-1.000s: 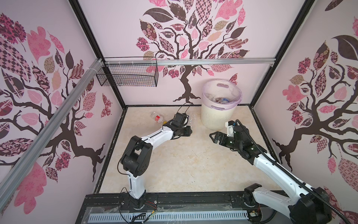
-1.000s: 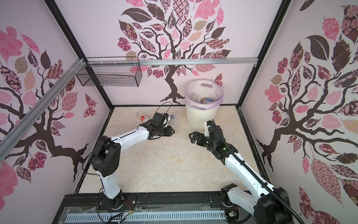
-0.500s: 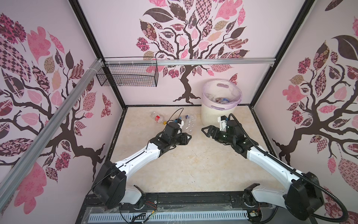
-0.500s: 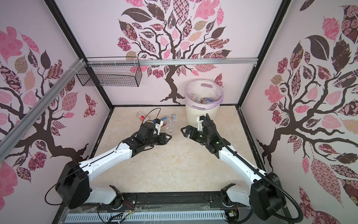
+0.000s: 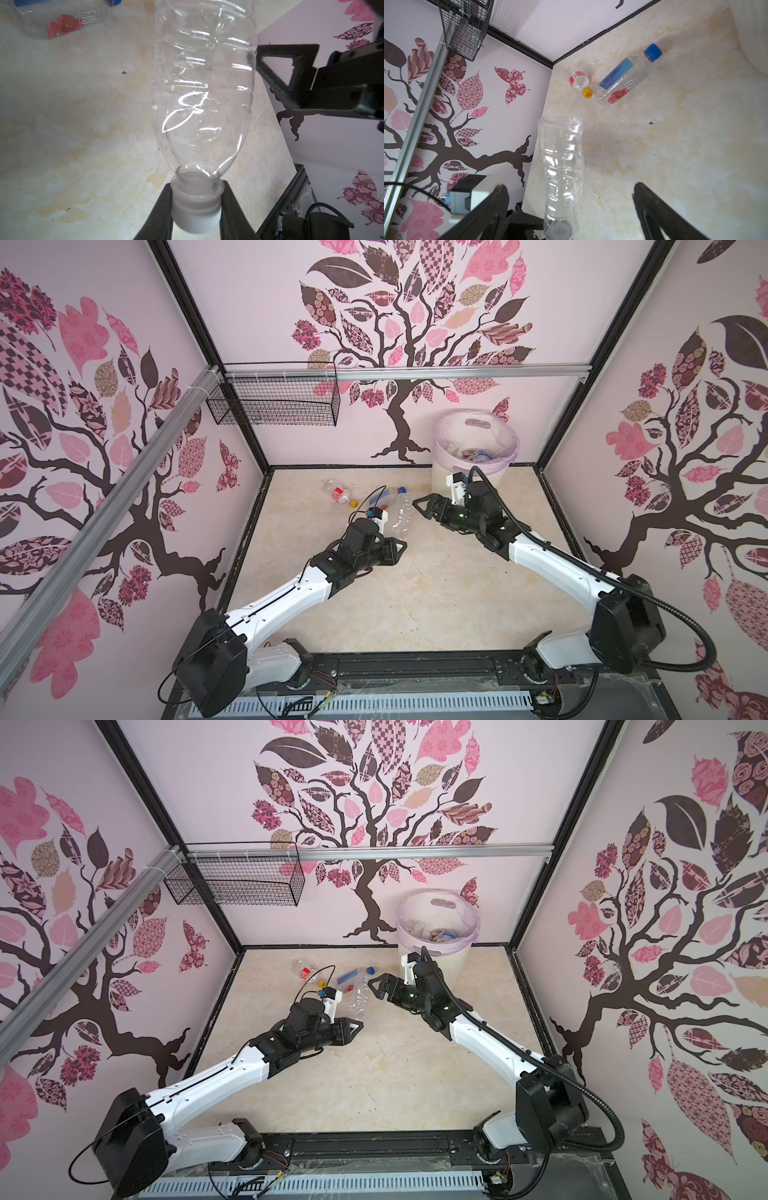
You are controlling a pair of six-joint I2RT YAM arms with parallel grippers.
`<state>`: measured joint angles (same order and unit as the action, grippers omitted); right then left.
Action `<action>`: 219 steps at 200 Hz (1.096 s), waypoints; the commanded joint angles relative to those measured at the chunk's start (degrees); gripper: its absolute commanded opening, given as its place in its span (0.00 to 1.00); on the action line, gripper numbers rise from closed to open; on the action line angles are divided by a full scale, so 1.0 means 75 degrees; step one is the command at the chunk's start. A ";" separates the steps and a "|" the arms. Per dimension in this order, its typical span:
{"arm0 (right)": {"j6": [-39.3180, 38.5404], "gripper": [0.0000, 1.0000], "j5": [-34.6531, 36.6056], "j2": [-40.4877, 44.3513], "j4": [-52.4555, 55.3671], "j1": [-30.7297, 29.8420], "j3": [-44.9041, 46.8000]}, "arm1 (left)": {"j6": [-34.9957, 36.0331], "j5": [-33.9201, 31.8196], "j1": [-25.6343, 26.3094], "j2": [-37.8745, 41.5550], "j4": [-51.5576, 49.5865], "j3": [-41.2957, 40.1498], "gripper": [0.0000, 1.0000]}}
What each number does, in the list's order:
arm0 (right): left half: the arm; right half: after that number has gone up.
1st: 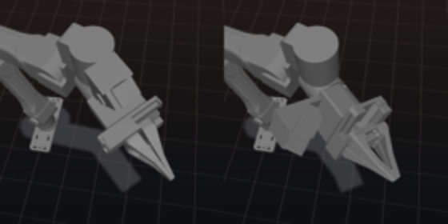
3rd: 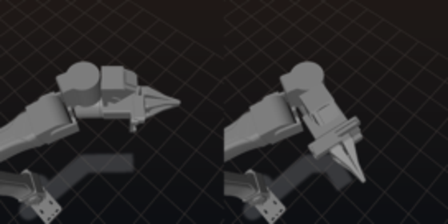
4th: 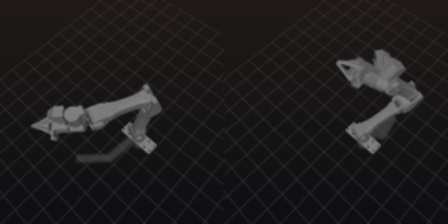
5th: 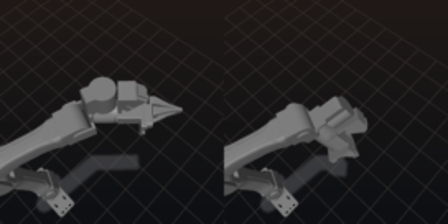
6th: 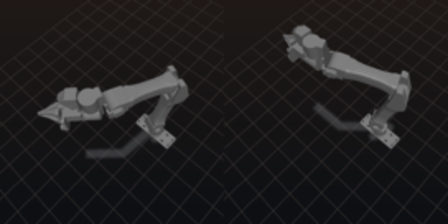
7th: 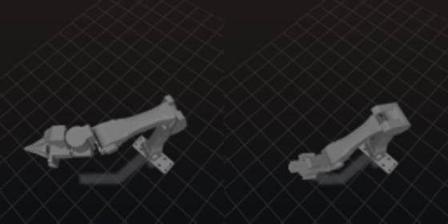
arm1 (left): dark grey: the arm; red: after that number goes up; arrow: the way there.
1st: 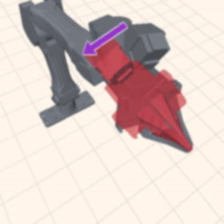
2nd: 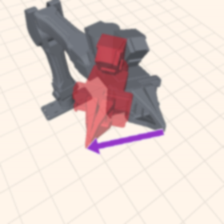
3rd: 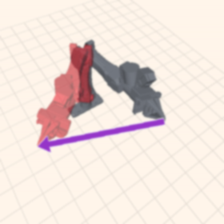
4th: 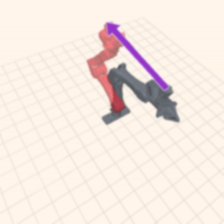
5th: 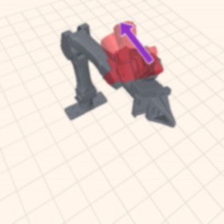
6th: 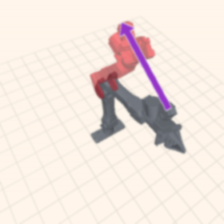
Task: Throw the plastic bottles in the bin
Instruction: Throw the plastic bottle into the trash bin.
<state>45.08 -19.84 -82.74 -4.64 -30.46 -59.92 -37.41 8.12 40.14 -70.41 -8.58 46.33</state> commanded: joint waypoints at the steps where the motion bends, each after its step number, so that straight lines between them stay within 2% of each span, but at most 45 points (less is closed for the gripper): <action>1: 0.0074 0.93 0.0095 -0.0389 -0.0192 -0.0208 -0.0385 | -0.0109 -0.0075 0.0036 0.0155 0.0343 -0.0254 0.28; 116: 0.0068 0.78 0.0138 -0.1615 -0.0267 -0.0431 -0.1511 | -0.0254 -0.0089 0.0140 0.0363 0.0372 -0.0396 0.28; 168: 0.0095 0.57 0.0113 -0.1873 -0.0330 -0.0492 -0.1644 | -0.0274 -0.0110 0.0156 0.0399 0.0361 -0.0422 0.29; 219: 0.0048 0.45 0.0181 -0.1742 -0.0321 -0.0499 -0.1539 | -0.0318 -0.0122 0.0176 0.0396 0.0347 -0.0464 0.32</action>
<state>45.78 -18.90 -95.37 -6.66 -33.98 -70.76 -39.31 7.60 41.19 -68.40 -6.83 44.47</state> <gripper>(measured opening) 0.471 0.318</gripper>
